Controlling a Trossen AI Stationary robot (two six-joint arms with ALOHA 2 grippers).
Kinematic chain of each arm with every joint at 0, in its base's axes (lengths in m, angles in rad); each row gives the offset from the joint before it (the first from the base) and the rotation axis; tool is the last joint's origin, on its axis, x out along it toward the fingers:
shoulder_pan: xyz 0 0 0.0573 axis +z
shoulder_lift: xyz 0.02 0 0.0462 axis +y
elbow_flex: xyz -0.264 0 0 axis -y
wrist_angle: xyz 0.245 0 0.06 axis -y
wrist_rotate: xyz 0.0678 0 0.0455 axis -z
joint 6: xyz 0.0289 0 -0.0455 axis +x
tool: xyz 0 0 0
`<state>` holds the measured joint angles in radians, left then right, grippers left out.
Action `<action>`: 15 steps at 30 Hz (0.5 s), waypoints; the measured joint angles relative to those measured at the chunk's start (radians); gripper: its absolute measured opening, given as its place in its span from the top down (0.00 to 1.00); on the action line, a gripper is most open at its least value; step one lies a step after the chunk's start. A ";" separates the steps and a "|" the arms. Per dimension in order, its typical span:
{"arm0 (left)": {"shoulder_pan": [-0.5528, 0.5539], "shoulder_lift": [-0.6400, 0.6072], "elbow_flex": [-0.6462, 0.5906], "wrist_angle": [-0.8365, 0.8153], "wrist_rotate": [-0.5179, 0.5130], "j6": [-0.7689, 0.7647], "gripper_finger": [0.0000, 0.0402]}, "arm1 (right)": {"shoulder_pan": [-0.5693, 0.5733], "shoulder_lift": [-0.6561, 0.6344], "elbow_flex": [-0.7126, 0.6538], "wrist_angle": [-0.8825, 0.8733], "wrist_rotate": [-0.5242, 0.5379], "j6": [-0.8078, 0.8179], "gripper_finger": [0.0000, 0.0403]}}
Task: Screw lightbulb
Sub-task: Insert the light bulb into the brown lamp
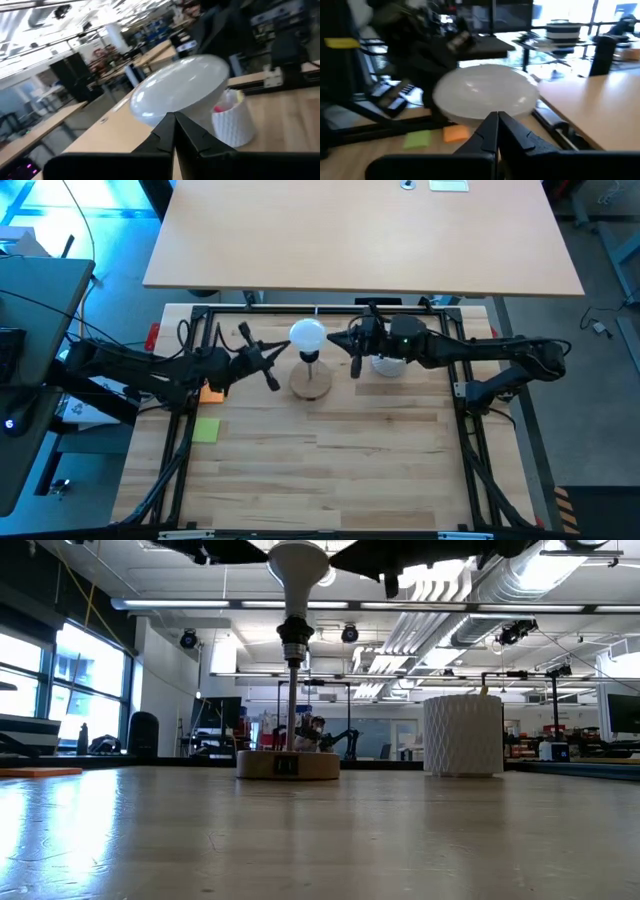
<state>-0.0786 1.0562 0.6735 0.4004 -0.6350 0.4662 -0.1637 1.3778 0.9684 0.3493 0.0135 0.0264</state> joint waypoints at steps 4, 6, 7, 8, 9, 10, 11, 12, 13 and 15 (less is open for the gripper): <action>0.046 0.008 0.000 -0.012 -0.025 -0.004 1.00 | 0.038 0.000 0.000 0.011 -0.082 -0.001 1.00; 0.057 0.005 -0.001 -0.047 -0.080 -0.003 1.00 | 0.064 0.001 0.000 0.002 -0.135 -0.025 1.00; 0.060 -0.001 -0.001 -0.058 -0.106 -0.001 1.00 | 0.077 0.001 0.000 -0.001 -0.147 -0.040 1.00; 0.060 -0.010 -0.001 -0.066 -0.127 -0.001 1.00 | 0.088 -0.001 0.000 -0.007 -0.142 -0.055 1.00; 0.059 -0.020 0.000 -0.073 -0.141 -0.001 1.00 | 0.097 -0.005 0.000 -0.017 -0.118 -0.072 1.00; 0.054 -0.029 0.000 -0.083 -0.149 -0.005 1.00 | 0.106 -0.010 0.000 -0.024 -0.085 -0.077 1.00; 0.045 -0.036 0.000 -0.090 -0.151 -0.012 1.00 | 0.112 -0.016 0.000 -0.032 -0.036 -0.078 1.00; 0.035 -0.042 0.000 -0.091 -0.145 -0.015 1.00 | 0.114 -0.025 0.000 -0.044 0.022 -0.079 1.00; 0.026 -0.049 0.000 -0.089 -0.123 -0.016 1.00 | 0.111 -0.033 0.000 -0.058 0.086 -0.080 1.00; 0.008 -0.061 0.000 -0.069 -0.055 -0.014 1.00 | 0.091 -0.039 0.000 -0.073 0.216 -0.076 1.00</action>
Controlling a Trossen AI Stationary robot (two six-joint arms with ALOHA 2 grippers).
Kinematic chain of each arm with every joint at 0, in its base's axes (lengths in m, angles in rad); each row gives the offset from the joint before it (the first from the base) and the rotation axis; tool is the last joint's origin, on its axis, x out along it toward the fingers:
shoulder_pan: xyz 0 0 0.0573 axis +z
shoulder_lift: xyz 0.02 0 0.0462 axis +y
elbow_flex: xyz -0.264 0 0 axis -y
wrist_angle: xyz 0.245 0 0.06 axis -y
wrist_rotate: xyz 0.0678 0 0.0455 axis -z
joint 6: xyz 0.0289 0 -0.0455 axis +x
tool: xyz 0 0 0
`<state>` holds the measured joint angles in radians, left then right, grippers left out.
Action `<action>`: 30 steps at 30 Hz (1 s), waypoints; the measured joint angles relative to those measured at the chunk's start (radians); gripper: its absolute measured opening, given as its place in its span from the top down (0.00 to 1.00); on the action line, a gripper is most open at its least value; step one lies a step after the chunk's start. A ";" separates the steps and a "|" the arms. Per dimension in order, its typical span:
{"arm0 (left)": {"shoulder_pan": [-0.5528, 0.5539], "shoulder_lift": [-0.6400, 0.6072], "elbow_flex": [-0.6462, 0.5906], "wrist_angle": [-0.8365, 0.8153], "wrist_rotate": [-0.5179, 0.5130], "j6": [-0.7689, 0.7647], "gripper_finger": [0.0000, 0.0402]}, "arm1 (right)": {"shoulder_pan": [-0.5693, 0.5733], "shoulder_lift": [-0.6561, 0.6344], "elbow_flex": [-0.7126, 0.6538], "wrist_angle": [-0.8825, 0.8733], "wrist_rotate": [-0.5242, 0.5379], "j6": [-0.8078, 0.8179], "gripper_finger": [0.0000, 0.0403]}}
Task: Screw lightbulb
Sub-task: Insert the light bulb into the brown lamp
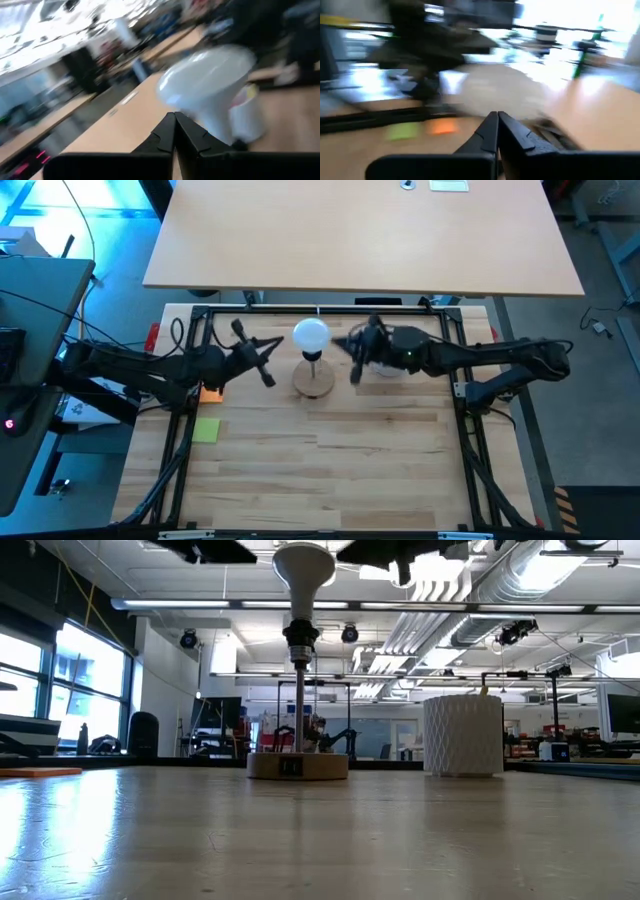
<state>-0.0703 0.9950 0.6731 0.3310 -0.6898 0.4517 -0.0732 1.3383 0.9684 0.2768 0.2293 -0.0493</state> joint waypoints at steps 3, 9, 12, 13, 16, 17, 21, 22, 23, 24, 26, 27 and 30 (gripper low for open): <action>-0.012 0.008 0.000 0.055 0.091 0.002 1.00 | -0.050 0.004 0.000 0.001 0.037 0.026 1.00; 0.027 0.054 0.000 0.086 0.086 0.019 1.00 | -0.100 0.025 0.000 0.020 -0.264 0.075 1.00; 0.057 0.063 0.001 0.071 0.032 0.007 1.00 | -0.066 0.021 0.000 0.030 -0.362 0.058 1.00; 0.066 0.065 0.001 0.063 0.017 0.006 1.00 | -0.053 0.019 0.000 0.026 -0.392 0.041 1.00; 0.079 0.053 0.001 0.051 -0.052 0.020 1.00 | -0.028 0.010 0.000 0.007 -0.379 0.006 1.00; 0.077 0.046 0.001 0.057 -0.064 0.026 1.00 | -0.025 0.007 0.000 -0.002 -0.330 0.006 1.00; 0.035 0.032 0.001 0.055 -0.016 0.024 1.00 | -0.036 -0.015 0.000 -0.029 -0.010 0.007 1.00; 0.024 0.032 0.001 0.055 0.017 0.023 1.00 | -0.046 -0.015 0.000 -0.028 0.048 0.007 1.00; 0.015 0.032 0.001 0.055 0.068 0.021 1.00 | -0.059 -0.014 0.000 -0.025 0.067 0.009 1.00; 0.010 0.038 0.001 0.058 0.119 0.013 1.00 | -0.074 -0.008 0.000 -0.021 0.054 0.022 1.00; 0.008 0.054 0.001 0.067 0.170 -0.005 1.00 | -0.102 0.003 0.000 -0.005 -0.056 0.056 1.00; 0.014 0.066 0.000 0.077 0.163 -0.010 1.00 | -0.112 0.011 0.000 -0.007 -0.126 0.073 1.00; 0.042 0.078 0.000 0.078 0.025 -0.005 1.00 | -0.099 0.019 0.000 0.005 -0.327 0.072 1.00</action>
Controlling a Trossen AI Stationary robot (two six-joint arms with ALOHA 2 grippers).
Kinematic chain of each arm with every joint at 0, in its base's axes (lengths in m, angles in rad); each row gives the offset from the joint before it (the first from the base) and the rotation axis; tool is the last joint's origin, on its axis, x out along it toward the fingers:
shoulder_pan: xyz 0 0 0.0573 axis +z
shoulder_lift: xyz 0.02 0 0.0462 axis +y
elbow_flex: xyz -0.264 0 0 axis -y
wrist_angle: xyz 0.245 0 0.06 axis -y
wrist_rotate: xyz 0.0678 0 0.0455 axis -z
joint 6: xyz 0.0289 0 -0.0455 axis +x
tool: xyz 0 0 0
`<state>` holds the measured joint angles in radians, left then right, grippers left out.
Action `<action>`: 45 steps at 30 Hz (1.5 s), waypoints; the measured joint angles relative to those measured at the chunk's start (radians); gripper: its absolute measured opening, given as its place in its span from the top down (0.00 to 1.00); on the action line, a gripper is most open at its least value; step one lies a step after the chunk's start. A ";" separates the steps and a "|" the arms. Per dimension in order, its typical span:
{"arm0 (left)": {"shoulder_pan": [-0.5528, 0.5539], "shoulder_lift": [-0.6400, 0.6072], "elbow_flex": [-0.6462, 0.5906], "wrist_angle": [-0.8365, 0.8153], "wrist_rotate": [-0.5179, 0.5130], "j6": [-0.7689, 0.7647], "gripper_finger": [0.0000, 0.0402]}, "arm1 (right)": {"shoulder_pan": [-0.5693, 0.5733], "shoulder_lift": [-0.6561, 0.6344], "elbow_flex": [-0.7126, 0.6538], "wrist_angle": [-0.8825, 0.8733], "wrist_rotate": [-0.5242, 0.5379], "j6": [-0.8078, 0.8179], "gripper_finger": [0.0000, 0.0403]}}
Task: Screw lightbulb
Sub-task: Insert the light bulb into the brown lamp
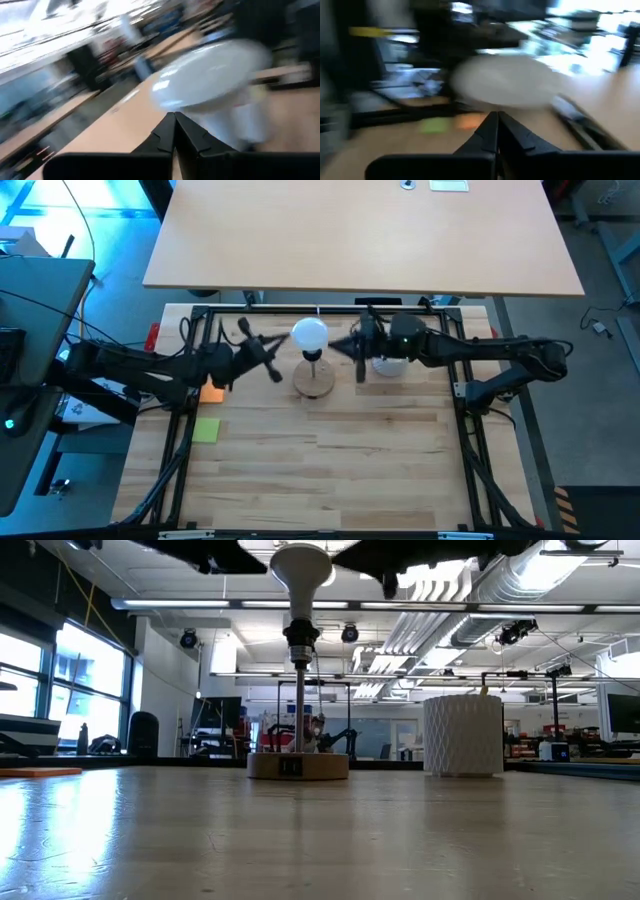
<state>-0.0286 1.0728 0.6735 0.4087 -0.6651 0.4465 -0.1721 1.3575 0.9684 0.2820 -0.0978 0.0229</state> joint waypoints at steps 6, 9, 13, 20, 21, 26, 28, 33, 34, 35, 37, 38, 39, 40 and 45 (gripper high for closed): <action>0.053 -0.004 -0.001 -0.023 -0.112 0.007 1.00 | 0.093 -0.023 0.000 0.051 -0.113 -0.079 1.00; 0.030 -0.021 -0.001 -0.015 -0.098 0.008 1.00 | 0.094 -0.054 0.000 -0.023 0.098 -0.084 1.00; -0.017 -0.040 -0.001 -0.006 0.006 0.008 1.00 | 0.063 -0.061 0.000 -0.066 0.371 -0.064 1.00; -0.052 -0.004 0.000 0.016 0.025 -0.003 1.00 | 0.004 0.007 0.000 0.024 0.201 -0.041 1.00; -0.044 0.003 0.000 0.018 0.009 0.000 1.00 | 0.006 0.011 0.000 0.037 0.165 -0.042 1.00; 0.011 0.022 -0.002 -0.019 -0.207 -0.019 1.00 | 0.058 0.011 -0.001 0.042 0.024 -0.088 1.00; 0.024 0.001 -0.002 -0.040 -0.254 -0.010 1.00 | 0.075 0.007 -0.001 0.033 -0.001 -0.117 1.00; -0.029 -0.044 0.000 -0.046 -0.188 0.008 1.00 | 0.077 -0.012 -0.001 0.001 0.260 -0.102 1.00; -0.040 -0.051 0.000 -0.038 -0.139 0.014 1.00 | 0.070 -0.015 -0.001 0.003 0.325 -0.092 1.00; -0.050 -0.060 0.000 -0.032 -0.081 0.018 1.00 | 0.061 -0.017 0.000 0.014 0.371 -0.082 1.00; -0.061 -0.060 0.001 -0.007 0.025 0.015 1.00 | 0.040 -0.018 0.000 0.025 0.375 -0.065 1.00; -0.062 -0.053 0.001 0.009 0.058 0.008 1.00 | 0.030 -0.017 0.000 0.026 0.338 -0.057 1.00; -0.062 -0.046 0.001 0.020 0.066 0.003 1.00 | 0.022 -0.017 0.000 0.026 0.283 -0.048 1.00; -0.056 -0.040 0.000 0.025 0.060 0.003 1.00 | 0.019 -0.017 0.000 0.028 0.225 -0.043 1.00; 0.001 -0.032 0.001 -0.022 -0.085 0.000 1.00 | 0.058 -0.017 0.000 0.030 -0.029 -0.056 1.00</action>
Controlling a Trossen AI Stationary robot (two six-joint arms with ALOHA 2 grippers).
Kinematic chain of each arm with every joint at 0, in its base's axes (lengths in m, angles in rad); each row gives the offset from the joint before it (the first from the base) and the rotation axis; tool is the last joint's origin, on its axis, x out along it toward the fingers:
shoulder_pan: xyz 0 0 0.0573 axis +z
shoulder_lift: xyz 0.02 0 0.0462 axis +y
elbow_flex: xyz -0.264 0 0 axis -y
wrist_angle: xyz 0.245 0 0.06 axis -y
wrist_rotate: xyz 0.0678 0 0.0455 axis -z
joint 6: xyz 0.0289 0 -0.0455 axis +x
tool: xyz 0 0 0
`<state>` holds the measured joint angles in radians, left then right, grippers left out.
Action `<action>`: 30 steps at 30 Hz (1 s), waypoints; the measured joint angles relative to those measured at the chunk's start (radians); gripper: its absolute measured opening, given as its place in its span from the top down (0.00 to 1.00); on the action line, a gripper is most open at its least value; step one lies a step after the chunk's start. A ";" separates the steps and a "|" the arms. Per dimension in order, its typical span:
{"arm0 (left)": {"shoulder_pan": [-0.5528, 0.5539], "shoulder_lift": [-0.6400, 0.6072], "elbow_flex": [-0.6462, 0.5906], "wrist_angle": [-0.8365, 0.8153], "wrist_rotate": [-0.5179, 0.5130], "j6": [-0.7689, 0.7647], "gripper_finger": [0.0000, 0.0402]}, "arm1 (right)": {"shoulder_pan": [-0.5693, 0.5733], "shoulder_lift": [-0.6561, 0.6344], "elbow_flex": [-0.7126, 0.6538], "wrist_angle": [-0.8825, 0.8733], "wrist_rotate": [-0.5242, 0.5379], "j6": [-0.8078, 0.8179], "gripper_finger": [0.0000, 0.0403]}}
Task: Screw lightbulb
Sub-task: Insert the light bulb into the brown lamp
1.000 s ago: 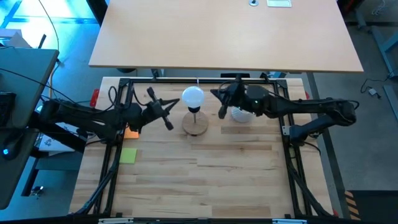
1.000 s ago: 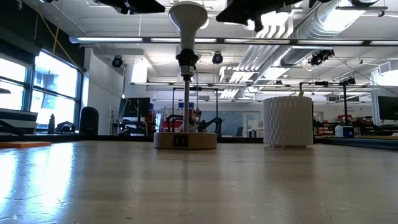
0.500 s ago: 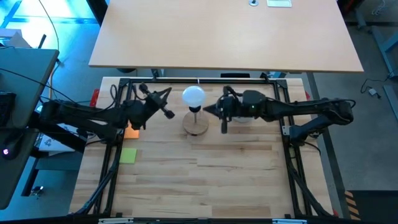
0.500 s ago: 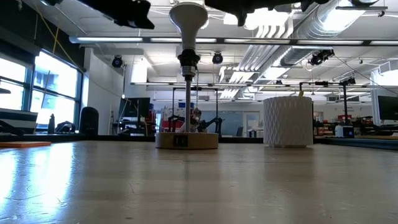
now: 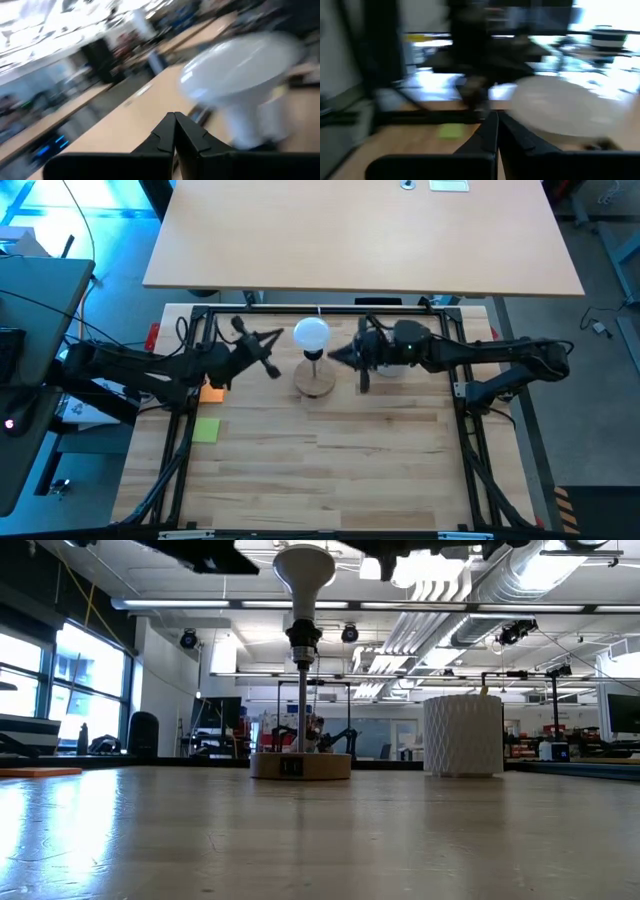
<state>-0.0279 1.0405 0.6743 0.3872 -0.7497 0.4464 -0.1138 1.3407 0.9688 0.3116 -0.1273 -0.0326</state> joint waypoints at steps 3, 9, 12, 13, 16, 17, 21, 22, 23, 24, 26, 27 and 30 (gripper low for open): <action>0.018 -0.012 0.000 -0.027 -0.085 -0.002 1.00 | 0.028 -0.003 0.000 -0.008 -0.027 -0.029 1.00; -0.041 -0.036 0.000 -0.022 0.119 0.027 1.00 | 0.016 -0.021 0.000 -0.034 0.451 -0.015 1.00; -0.054 -0.016 0.000 0.028 0.213 0.016 1.00 | -0.023 0.000 0.000 -0.012 0.394 0.008 1.00; -0.051 -0.006 0.000 0.035 0.217 0.011 1.00 | -0.032 0.012 0.000 0.003 0.327 0.010 1.00; -0.017 0.021 0.000 0.050 0.158 0.010 1.00 | -0.033 0.034 0.000 0.037 0.157 0.014 1.00; -0.002 0.025 0.000 0.051 0.125 0.008 1.00 | -0.024 0.038 0.000 0.051 0.101 0.009 1.00; 0.046 0.031 -0.002 -0.031 -0.003 -0.014 1.00 | 0.035 0.038 0.000 0.007 0.026 -0.041 1.00; 0.051 0.023 -0.002 -0.035 -0.019 -0.016 1.00 | 0.043 0.032 0.000 -0.011 0.054 -0.048 1.00; 0.051 0.016 -0.002 -0.028 -0.027 -0.017 1.00 | 0.047 0.024 0.000 -0.022 0.104 -0.052 1.00; 0.043 0.006 0.001 -0.025 -0.026 -0.017 1.00 | 0.051 0.018 0.000 -0.030 0.169 -0.053 1.00; 0.021 0.001 0.000 -0.022 0.004 -0.018 1.00 | 0.051 0.011 0.000 -0.037 0.316 -0.045 1.00; 0.011 0.000 0.000 -0.017 0.046 -0.015 1.00 | 0.044 0.011 0.000 -0.037 0.386 -0.037 1.00; -0.011 -0.003 0.000 0.009 0.227 0.011 1.00 | 0.012 0.018 0.000 -0.023 0.456 -0.047 1.00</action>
<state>-0.0393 1.0375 0.6739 0.3966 -0.5223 0.4577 -0.1020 1.3589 0.9691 0.2885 0.3283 -0.0796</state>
